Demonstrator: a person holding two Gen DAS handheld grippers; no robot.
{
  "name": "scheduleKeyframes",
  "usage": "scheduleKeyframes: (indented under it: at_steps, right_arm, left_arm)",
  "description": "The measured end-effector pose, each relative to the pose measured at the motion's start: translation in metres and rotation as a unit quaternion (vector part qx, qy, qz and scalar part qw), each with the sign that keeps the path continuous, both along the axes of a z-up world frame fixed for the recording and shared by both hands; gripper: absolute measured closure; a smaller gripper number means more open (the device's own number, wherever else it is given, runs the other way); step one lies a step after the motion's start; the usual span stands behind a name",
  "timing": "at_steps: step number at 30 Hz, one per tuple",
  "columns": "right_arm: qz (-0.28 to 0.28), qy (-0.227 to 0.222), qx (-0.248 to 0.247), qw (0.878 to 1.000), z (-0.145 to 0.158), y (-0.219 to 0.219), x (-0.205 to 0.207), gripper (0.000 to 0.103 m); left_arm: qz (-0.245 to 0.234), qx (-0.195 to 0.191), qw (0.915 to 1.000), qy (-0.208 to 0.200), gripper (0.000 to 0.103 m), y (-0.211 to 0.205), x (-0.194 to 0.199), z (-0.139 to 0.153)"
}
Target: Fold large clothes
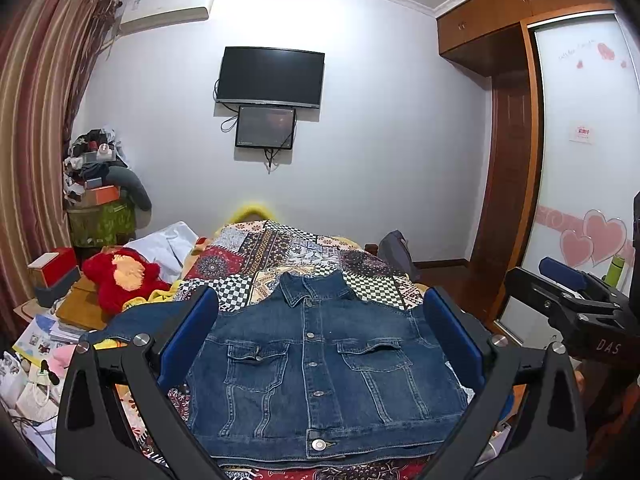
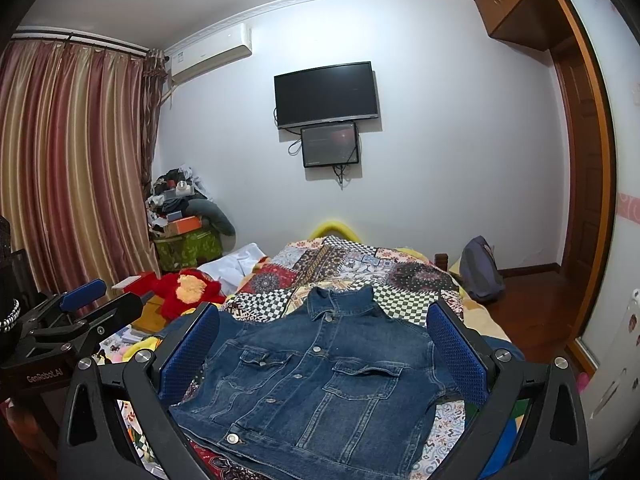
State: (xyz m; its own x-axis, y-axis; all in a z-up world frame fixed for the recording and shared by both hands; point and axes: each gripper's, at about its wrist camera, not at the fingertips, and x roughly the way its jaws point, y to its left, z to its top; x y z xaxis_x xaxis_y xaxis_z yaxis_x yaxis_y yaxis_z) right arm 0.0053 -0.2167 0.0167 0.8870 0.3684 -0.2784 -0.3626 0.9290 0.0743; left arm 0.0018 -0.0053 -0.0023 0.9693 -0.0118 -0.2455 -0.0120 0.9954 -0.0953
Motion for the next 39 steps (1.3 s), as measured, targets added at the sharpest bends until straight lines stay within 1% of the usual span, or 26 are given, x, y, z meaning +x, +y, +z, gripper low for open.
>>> scheduleKeyframes:
  at_steps: [39]
  right_arm:
    - [0.001,0.002,0.000,1.000,0.0045,-0.0004,0.0018,0.000]
  left_arm:
    - [0.000,-0.002,1.0000,-0.001,0.000,-0.0007,0.0011,0.0015]
